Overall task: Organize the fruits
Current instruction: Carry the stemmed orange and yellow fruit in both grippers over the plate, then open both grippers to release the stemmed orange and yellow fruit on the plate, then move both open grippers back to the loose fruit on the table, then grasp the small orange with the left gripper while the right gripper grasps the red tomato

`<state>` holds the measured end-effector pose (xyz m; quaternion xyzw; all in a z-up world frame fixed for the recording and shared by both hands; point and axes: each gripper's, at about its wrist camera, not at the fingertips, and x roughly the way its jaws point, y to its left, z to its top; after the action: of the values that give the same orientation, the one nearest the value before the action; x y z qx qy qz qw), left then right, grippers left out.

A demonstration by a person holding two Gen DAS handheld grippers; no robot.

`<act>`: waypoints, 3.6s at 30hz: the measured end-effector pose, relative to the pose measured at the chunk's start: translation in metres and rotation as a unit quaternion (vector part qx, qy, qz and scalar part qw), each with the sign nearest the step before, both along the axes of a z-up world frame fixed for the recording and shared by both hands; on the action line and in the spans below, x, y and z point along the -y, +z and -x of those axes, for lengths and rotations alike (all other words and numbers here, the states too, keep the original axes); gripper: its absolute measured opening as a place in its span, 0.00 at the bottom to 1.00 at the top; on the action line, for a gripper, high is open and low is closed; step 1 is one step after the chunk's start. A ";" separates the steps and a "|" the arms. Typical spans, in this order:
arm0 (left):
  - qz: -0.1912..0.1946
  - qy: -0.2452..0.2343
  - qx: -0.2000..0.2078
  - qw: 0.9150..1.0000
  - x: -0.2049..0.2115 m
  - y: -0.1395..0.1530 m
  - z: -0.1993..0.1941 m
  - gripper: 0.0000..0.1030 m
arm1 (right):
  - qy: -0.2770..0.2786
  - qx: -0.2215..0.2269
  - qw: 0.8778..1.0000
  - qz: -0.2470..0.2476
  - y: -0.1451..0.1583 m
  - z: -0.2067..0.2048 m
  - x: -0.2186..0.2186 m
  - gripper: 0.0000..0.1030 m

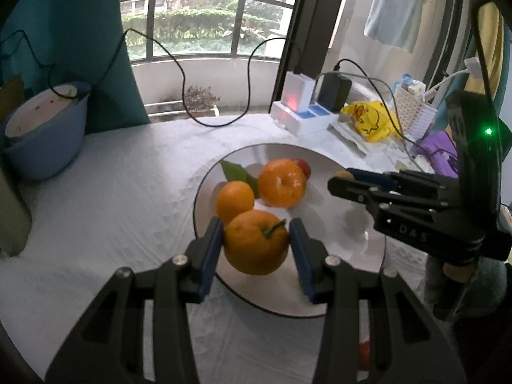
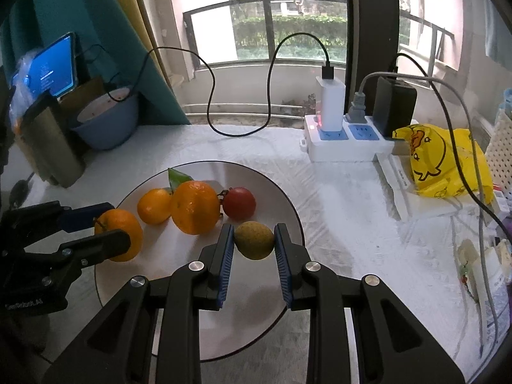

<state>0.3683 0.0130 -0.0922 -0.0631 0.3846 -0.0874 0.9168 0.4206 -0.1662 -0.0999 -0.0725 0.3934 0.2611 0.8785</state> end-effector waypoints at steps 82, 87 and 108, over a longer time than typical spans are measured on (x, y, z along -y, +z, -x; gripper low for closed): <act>0.011 0.017 -0.028 0.999 0.061 -0.020 0.165 0.45 | 0.053 -0.060 0.996 -0.034 -0.013 0.156 0.024 0.40; 0.017 0.009 -0.041 0.999 0.060 -0.026 0.161 0.45 | 0.066 -0.062 0.995 -0.033 -0.015 0.150 0.013 0.40; 0.023 -0.008 -0.027 0.999 0.064 -0.014 0.168 0.35 | 0.078 -0.047 0.995 -0.028 -0.003 0.155 0.011 0.31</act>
<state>0.2000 -0.0509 -0.1065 -0.0832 0.4073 -0.1012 0.9038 0.2653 -0.1769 -0.1025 -0.0664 0.4199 0.3425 0.8378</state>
